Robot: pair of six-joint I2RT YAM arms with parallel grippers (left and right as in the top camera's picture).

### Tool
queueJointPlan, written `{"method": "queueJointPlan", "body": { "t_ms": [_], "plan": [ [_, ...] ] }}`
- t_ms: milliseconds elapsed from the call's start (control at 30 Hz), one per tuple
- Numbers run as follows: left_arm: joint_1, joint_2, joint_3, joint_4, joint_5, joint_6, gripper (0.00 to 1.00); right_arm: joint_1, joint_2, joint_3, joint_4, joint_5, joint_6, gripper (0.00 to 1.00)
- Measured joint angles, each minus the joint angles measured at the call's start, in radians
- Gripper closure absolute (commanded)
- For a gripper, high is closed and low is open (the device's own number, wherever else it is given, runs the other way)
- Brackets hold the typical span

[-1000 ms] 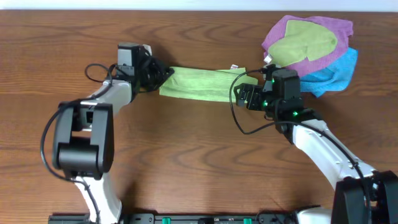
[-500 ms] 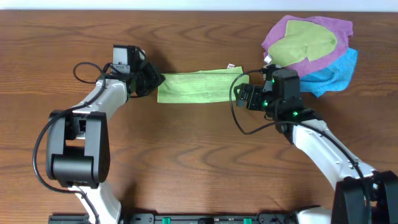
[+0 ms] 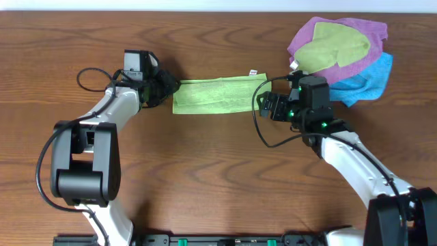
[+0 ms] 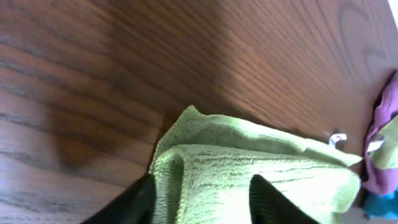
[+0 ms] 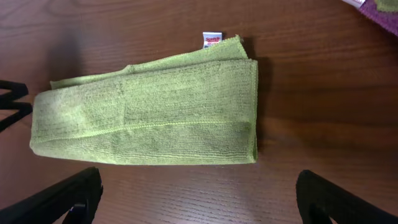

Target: Fold the cloth

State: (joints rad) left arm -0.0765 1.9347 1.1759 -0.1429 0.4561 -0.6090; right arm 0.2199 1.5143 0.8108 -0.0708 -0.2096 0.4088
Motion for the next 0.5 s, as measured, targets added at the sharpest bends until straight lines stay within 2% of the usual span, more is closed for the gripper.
{"method": "queueJointPlan", "body": {
  "t_ms": [100,200,233,367,433,500],
  "plan": [
    [0.004,0.000,0.000,-0.003,-0.002,0.004,0.34,0.000,0.000,0.000,0.000,0.000,0.000,0.01],
    [0.016,0.000,0.000,-0.005,0.000,0.003,0.35,0.000,0.000,0.000,-0.001,0.000,0.000,0.01],
    [0.021,0.000,0.000,-0.006,0.004,0.003,0.38,0.000,0.000,0.000,-0.002,0.000,0.000,0.01],
    [0.037,-0.018,0.000,-0.015,0.035,0.000,0.72,0.000,0.000,0.000,-0.008,0.000,0.000,0.01],
    [0.041,-0.050,0.000,-0.019,0.043,0.002,0.76,0.000,0.000,0.000,-0.009,0.000,0.000,0.01],
    [0.042,-0.094,0.000,-0.019,0.046,0.000,0.87,0.000,0.000,0.000,-0.010,0.000,0.000,0.01]
  ]
}}
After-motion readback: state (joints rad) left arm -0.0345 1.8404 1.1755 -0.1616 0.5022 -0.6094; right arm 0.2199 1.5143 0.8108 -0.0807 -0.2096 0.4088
